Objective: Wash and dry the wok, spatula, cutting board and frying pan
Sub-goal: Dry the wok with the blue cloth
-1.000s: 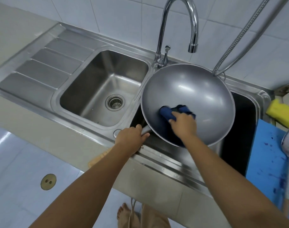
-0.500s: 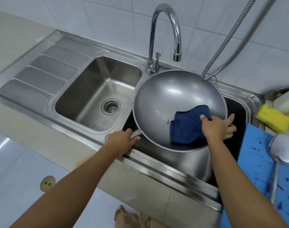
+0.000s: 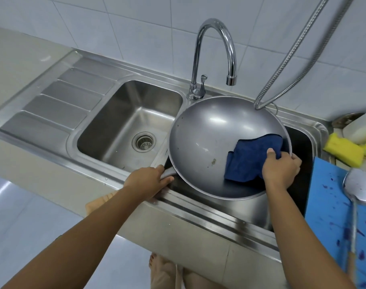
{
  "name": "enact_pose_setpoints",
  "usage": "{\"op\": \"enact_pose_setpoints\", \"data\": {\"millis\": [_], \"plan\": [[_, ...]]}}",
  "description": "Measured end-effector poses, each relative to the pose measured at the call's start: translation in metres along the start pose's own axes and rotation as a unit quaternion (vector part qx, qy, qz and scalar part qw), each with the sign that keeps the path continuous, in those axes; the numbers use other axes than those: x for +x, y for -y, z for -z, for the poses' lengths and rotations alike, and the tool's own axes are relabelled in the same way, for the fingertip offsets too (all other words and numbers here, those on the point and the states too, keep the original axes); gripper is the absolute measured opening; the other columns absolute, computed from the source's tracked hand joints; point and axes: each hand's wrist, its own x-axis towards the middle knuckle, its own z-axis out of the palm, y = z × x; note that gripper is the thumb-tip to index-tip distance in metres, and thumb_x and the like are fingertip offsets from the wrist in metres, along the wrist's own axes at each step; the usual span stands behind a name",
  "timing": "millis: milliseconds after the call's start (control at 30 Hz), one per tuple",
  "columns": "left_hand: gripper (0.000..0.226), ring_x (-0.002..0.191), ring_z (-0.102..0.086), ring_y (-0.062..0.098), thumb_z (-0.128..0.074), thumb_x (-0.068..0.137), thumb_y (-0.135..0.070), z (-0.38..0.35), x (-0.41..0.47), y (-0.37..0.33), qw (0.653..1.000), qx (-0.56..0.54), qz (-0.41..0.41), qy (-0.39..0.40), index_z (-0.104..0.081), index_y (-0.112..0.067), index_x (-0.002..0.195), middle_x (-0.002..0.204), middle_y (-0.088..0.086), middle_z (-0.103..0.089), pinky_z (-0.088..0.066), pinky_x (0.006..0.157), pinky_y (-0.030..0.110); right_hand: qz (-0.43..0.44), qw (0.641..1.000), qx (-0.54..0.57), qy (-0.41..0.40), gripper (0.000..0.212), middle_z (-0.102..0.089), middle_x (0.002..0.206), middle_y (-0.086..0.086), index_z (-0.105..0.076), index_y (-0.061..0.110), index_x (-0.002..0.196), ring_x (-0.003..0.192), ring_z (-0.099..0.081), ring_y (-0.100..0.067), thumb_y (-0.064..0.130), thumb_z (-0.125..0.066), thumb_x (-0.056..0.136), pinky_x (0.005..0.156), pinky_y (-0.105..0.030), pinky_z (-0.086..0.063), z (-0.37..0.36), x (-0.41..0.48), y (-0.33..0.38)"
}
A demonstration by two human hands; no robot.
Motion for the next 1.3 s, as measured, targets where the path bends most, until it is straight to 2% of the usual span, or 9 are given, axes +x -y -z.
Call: {"op": "enact_pose_setpoints", "data": {"millis": [333,567,733,833,933,1000,1067,1133,1300], "plan": [[0.043,0.073,-0.052,0.021,-0.035,0.094,-0.064,0.036,-0.014,0.084,0.999,0.054,-0.005,-0.004,-0.038,-0.022,0.092,0.080,0.000,-0.055,-0.041,0.063,0.033,0.001,0.997,0.072,-0.026,0.033,-0.036,0.140,-0.012,-0.062,0.002,0.099,0.124,-0.040,-0.031,0.034,-0.055,0.097,0.088,-0.035,-0.037,-0.029,-0.079,0.028],[0.048,0.102,-0.061,0.028,-0.037,0.093,-0.065,0.035,-0.004,0.083,0.997,0.072,0.017,-0.001,-0.045,-0.020,0.108,0.108,0.006,-0.064,-0.044,0.077,0.035,-0.008,0.997,0.064,-0.052,0.035,-0.031,0.146,-0.014,-0.063,0.000,0.101,0.129,-0.035,-0.032,0.034,-0.056,0.097,0.098,-0.043,-0.039,-0.041,-0.098,0.028],[0.046,0.084,-0.056,0.025,-0.036,0.092,-0.066,0.025,-0.006,0.083,0.999,0.047,0.005,-0.021,-0.039,-0.021,0.087,0.090,0.005,-0.061,-0.048,0.074,0.037,-0.019,0.999,0.001,-0.049,0.037,-0.025,0.153,-0.015,-0.063,0.004,0.110,0.133,-0.030,-0.037,0.038,-0.053,0.098,0.110,-0.054,-0.028,-0.038,-0.103,0.019],[0.048,0.075,-0.049,0.021,-0.035,0.092,-0.068,0.029,-0.009,0.082,0.997,0.067,-0.014,-0.031,-0.041,-0.021,0.084,0.080,0.000,-0.052,-0.044,0.068,0.034,0.016,0.989,-0.133,-0.070,0.035,-0.010,0.160,-0.017,-0.062,0.005,0.114,0.138,-0.020,-0.043,0.034,-0.058,0.095,0.114,-0.056,-0.013,-0.036,-0.111,0.017],[0.051,0.074,-0.048,0.021,-0.036,0.090,-0.071,0.036,-0.011,0.081,0.996,0.084,-0.020,-0.029,-0.045,-0.021,0.082,0.079,-0.002,-0.050,-0.042,0.067,0.033,0.067,0.957,-0.281,0.008,0.076,0.006,0.161,-0.020,-0.028,0.006,0.149,0.145,-0.006,-0.045,0.040,-0.062,0.090,0.116,-0.061,-0.003,-0.045,-0.126,0.012],[0.051,0.076,-0.050,0.022,-0.036,0.090,-0.071,0.037,-0.012,0.081,0.995,0.091,-0.027,-0.023,-0.047,-0.021,0.085,0.082,0.000,-0.053,-0.040,0.067,0.033,0.096,0.938,-0.318,0.096,0.103,0.006,0.162,-0.019,0.004,0.007,0.154,0.146,-0.007,-0.044,0.061,-0.054,0.088,0.116,-0.062,-0.008,-0.054,-0.138,0.012],[0.049,0.082,-0.056,0.025,-0.037,0.091,-0.069,0.034,-0.014,0.081,0.994,0.097,-0.032,-0.030,-0.047,-0.021,0.086,0.090,0.003,-0.060,-0.040,0.067,0.033,0.110,0.932,-0.297,0.174,0.115,0.008,0.162,-0.017,0.017,0.020,0.153,0.143,-0.016,-0.044,0.079,-0.048,0.079,0.114,-0.059,-0.020,-0.064,-0.149,0.019],[0.049,0.090,-0.060,0.027,-0.037,0.092,-0.068,0.033,-0.016,0.080,0.993,0.103,-0.037,-0.037,-0.046,-0.021,0.087,0.096,0.005,-0.063,-0.040,0.068,0.033,0.127,0.925,-0.261,0.246,0.110,0.012,0.162,-0.014,0.015,0.036,0.152,0.141,-0.017,-0.045,0.082,-0.050,0.075,0.109,-0.054,-0.031,-0.074,-0.163,0.032],[0.057,0.090,-0.061,0.025,-0.036,0.090,-0.070,0.045,-0.015,0.074,0.991,0.122,-0.044,-0.031,-0.058,-0.019,0.102,0.097,0.004,-0.064,-0.042,0.069,0.033,0.232,0.882,-0.258,0.319,0.063,0.003,0.162,-0.002,-0.039,0.042,0.145,0.132,-0.032,-0.038,0.069,-0.047,0.088,0.104,-0.043,-0.039,-0.085,-0.158,0.027]]}}
